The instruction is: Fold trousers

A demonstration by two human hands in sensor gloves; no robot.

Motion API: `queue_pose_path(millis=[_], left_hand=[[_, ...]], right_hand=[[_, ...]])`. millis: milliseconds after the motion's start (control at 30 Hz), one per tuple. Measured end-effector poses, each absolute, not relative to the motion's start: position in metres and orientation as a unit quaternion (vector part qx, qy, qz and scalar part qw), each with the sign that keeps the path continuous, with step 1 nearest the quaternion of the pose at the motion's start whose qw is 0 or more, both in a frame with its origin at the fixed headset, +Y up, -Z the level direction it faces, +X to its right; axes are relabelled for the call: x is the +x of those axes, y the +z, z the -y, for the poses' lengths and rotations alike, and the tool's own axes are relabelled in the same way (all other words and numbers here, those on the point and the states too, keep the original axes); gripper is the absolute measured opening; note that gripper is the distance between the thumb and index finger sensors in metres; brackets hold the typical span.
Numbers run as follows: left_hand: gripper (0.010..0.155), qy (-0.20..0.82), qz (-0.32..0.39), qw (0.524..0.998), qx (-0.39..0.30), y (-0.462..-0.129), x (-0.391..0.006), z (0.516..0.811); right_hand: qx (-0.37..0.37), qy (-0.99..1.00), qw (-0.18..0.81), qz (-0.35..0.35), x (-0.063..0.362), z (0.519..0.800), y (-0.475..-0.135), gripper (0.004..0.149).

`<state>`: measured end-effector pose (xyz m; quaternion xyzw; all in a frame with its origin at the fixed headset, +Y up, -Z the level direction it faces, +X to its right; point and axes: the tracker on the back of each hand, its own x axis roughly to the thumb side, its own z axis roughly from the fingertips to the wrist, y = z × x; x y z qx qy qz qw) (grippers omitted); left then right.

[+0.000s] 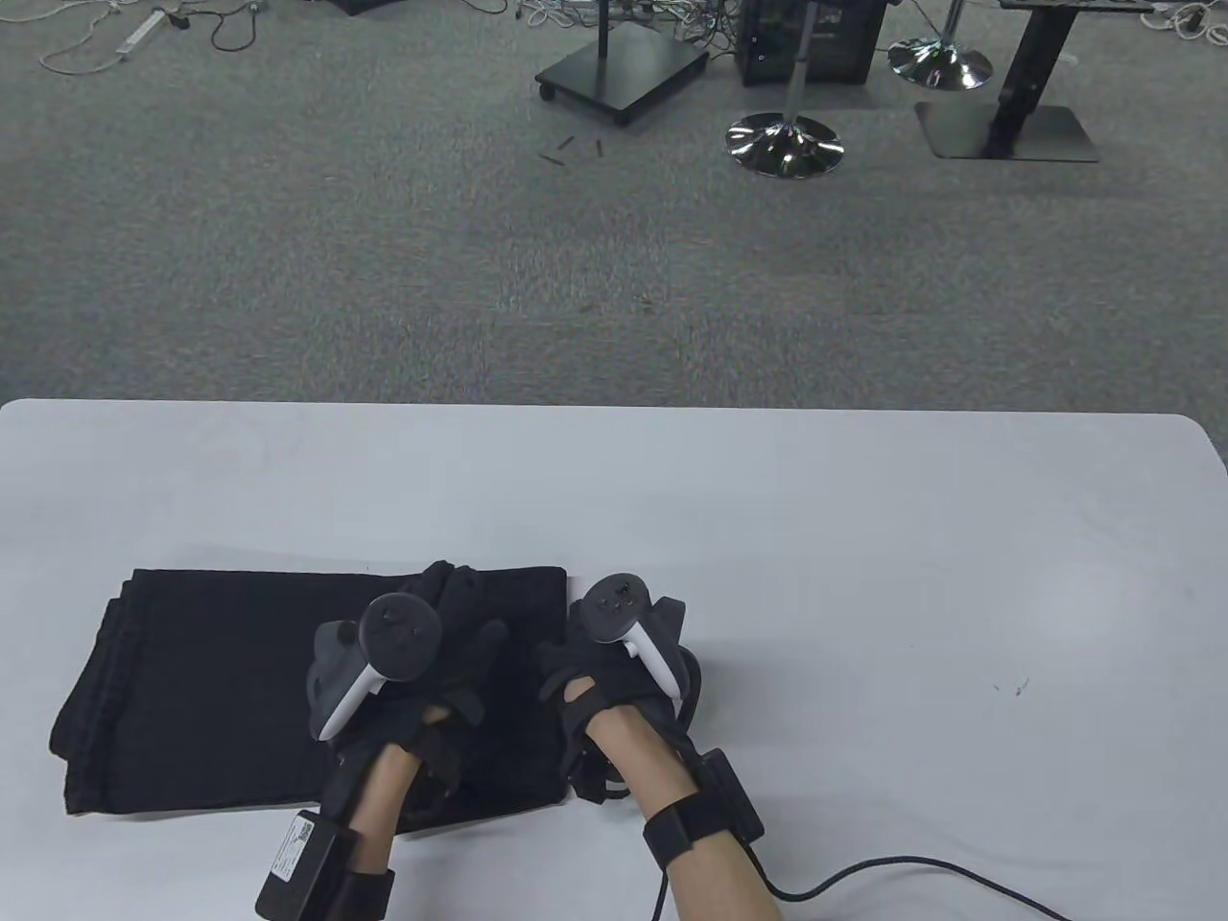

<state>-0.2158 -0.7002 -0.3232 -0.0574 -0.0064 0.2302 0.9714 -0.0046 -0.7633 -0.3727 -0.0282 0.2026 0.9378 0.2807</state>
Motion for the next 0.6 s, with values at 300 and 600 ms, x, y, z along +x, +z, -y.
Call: queue_pose_path(millis=[300, 600], left_hand=[[0.074, 0.232, 0.007, 0.971, -0.052, -0.324, -0.219, 0.694], [0.074, 0.229, 0.015, 0.972, -0.055, -0.324, -0.213, 0.694]], right_hand=[[-0.057, 0.952, 0.232, -0.193, -0.018, 0.775, -0.378, 0.068], [-0.067, 0.940, 0.275, -0.190, -0.019, 0.782, -0.380, 0.063]])
